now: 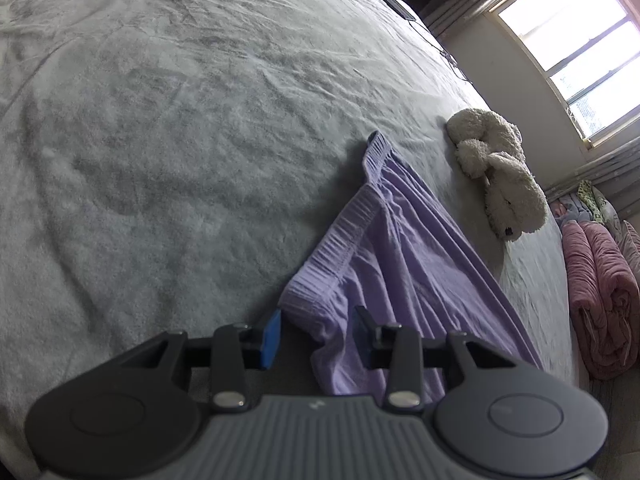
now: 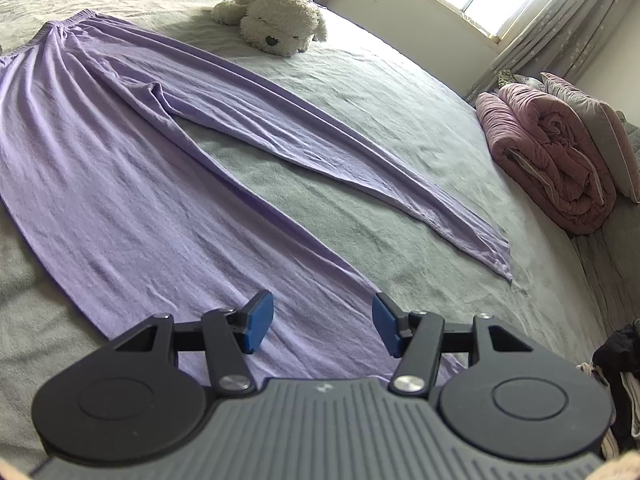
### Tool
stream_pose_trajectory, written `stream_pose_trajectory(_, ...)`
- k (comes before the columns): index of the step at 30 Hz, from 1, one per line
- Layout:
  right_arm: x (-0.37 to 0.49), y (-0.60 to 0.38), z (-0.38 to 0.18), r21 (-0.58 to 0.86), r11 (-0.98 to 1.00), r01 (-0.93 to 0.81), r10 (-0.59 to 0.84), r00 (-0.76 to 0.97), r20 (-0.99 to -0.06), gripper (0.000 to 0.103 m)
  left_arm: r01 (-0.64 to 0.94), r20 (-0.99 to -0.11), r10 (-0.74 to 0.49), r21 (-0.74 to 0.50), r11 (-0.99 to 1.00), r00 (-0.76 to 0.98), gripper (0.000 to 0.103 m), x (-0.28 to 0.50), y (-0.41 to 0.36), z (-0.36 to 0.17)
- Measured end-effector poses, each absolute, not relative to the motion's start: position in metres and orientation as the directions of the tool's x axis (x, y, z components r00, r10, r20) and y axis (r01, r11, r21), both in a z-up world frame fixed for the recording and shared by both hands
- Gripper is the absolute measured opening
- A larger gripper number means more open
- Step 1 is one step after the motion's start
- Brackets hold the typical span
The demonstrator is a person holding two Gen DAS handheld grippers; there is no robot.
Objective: Fold clothes
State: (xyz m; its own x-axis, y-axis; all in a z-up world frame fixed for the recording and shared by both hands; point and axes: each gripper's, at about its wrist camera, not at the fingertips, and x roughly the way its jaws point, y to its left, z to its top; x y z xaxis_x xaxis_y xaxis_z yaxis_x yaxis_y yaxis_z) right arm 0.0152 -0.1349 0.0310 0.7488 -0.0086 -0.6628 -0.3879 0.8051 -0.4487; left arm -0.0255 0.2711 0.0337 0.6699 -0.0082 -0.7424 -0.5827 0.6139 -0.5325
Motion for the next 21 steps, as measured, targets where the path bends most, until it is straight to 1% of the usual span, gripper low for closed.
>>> stream_pose_trajectory(1,0.015,-0.135,0.031,-0.448,0.805,-0.389,-0.007,0.748,-0.663,0.058,-0.585,-0.746,0.013,-0.511,0.629,0.666,0.029,-0.024,0.27,0.034)
stream_pose_trajectory(2,0.014,-0.135,0.031,-0.448,0.804,-0.391,-0.006,0.748,-0.663,0.058,-0.586,-0.749,0.034,-0.488,0.647,0.662,0.016,-0.022,0.269,0.036)
stream_pose_trajectory(5,0.013,-0.135,0.031,-0.447,0.803,-0.394,-0.003,0.748,-0.664,0.059,-0.595,-0.743,0.074,-0.468,0.653,0.665,0.011,-0.027,0.271,0.041)
stream_pose_trajectory(13,0.01,-0.136,0.031,-0.445,0.801,-0.401,0.003,0.746,-0.666,0.059,-0.64,-0.747,0.184,-0.384,0.665,0.639,0.006,-0.045,0.282,0.054)
stream_pose_trajectory(17,0.009,-0.136,0.033,-0.446,0.792,-0.417,0.014,0.743,-0.67,0.059,-0.637,-0.761,0.173,-0.37,0.676,0.625,0.006,-0.04,0.282,0.049)
stream_pose_trajectory(21,0.005,-0.156,0.042,-0.423,0.818,-0.391,0.022,0.755,-0.655,0.065,-0.636,-0.768,0.159,-0.374,0.675,0.62,0.007,-0.039,0.284,0.047)
